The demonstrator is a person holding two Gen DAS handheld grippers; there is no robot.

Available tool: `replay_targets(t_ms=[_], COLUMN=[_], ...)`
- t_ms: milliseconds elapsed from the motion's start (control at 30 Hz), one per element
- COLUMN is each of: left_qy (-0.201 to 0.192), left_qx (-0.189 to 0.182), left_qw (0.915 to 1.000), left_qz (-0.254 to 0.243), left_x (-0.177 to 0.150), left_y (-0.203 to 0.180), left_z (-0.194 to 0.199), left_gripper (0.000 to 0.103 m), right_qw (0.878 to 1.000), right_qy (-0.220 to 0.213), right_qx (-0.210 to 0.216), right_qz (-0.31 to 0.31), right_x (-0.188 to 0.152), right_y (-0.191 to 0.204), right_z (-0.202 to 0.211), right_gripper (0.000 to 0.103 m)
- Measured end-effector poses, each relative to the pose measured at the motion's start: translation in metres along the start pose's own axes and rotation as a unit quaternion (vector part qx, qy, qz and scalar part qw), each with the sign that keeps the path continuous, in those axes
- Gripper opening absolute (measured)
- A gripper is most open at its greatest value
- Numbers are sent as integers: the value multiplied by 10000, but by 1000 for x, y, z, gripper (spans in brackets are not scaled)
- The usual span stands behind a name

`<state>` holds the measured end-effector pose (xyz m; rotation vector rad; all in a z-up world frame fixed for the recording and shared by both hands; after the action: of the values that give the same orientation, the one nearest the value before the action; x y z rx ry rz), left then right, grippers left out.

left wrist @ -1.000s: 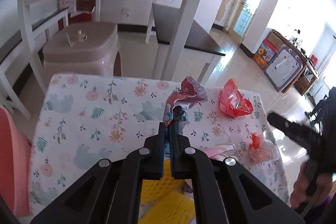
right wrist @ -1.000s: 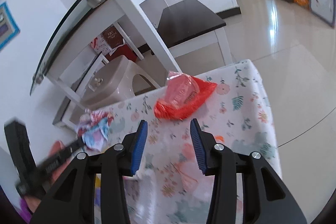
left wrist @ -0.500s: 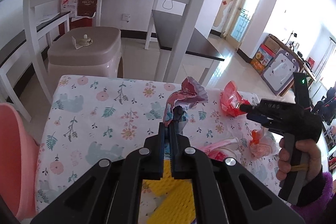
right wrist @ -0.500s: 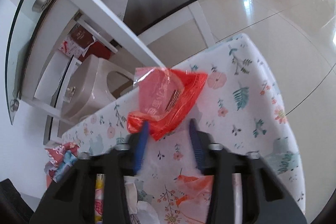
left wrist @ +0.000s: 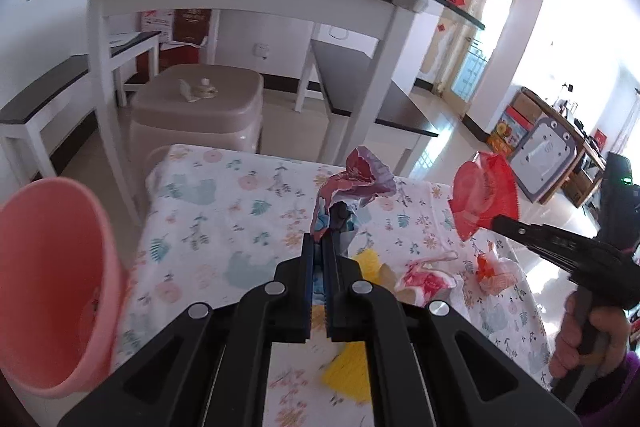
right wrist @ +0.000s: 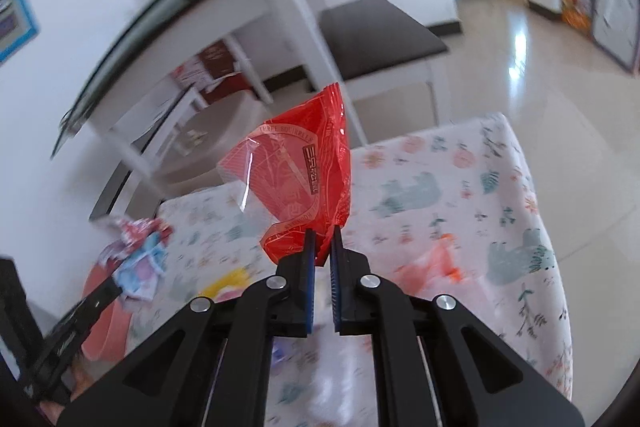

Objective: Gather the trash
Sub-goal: 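Carry the wrapper and red bag over the pink bucket and open both grippers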

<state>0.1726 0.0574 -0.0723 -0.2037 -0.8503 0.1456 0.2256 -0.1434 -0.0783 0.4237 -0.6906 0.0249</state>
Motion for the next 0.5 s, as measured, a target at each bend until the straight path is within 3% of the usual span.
replay_targets(t_ms=[267, 500], left_qy=[-303, -408], left_qx=[628, 1409], left_qw=[9968, 9857], left_qz=[394, 829], left_x=[-9, -27], left_y=[70, 149], left_z=[54, 92], left_gripper=[3, 3], right_qw=[9909, 9682], right_qy=[234, 648], right_qx=[729, 1351], right_qz=[1107, 2005], right_x=[-32, -67], right_y=[115, 218], right_z=[-3, -27], right_gripper=[7, 7])
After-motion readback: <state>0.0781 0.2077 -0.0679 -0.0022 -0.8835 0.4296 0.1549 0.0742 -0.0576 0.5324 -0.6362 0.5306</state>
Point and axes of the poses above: each gripper's, at about its wrist camera, not at the fingertips, and z roughly against the way its jaws point, y to its left, x to its top, the point moved 9 cm from there along -z, roughly the way its jaws point
